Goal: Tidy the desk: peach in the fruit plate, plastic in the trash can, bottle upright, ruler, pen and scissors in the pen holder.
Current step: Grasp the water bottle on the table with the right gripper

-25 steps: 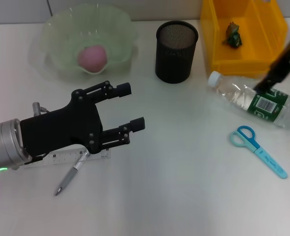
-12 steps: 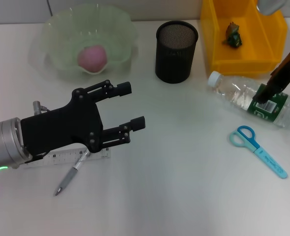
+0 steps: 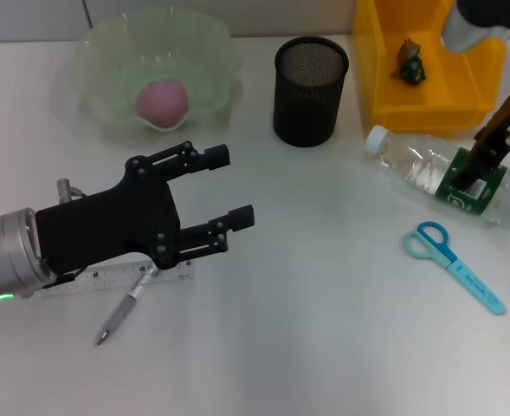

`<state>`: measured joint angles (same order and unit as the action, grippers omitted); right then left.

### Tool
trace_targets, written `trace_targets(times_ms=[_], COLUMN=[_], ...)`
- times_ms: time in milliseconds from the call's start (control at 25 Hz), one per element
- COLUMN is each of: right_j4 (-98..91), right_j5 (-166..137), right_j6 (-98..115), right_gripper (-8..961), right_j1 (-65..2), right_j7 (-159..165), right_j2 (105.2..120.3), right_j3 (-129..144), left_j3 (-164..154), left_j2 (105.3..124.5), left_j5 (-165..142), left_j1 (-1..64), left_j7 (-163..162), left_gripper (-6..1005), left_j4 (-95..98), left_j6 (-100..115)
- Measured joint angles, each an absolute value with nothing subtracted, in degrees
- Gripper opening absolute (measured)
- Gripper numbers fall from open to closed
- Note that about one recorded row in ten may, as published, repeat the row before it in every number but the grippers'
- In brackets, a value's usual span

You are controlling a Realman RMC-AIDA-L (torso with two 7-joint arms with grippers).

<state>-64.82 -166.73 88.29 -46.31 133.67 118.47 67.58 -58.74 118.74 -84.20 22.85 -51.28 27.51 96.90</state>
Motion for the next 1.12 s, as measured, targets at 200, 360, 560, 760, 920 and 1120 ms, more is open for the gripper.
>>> trace_targets(times_ms=[200,360,560,760,920,1120], right_j4=[-65.01,-64.82,-64.75,-64.45,-63.64,-61.45], right_j5=[-166.64,-166.43,-166.59,-166.73,-166.61,-166.33], right_j6=[87.66,87.33,85.79,84.5,83.7,82.19], right_gripper=[823,823,823,823,824,824], right_j1=[-45.38,-45.32,-44.74,-44.39,-44.38,-44.41], right_j7=[131.88,131.19,130.67,130.63,130.51,130.27], right_j2=[118.9,118.99,119.0,119.0,119.0,119.0], right_j3=[68.5,68.63,68.84,69.34,69.39,69.65], left_j3=[-58.58,-58.45,-58.49,-58.46,-58.38,-58.36], left_j2=[118.74,118.74,118.74,118.74,118.74,118.74], left_j5=[-84.2,-84.2,-84.2,-84.2,-84.2,-84.2], left_j1=[22.66,22.55,22.52,22.58,22.72,22.76], left_j7=[-51.26,-51.25,-50.66,-50.43,-50.43,-50.43], left_gripper=[742,741,741,741,741,742], left_j4=[27.51,27.51,27.51,26.83,26.72,26.72], left_j6=[96.9,96.91,96.91,96.88,96.88,96.87])
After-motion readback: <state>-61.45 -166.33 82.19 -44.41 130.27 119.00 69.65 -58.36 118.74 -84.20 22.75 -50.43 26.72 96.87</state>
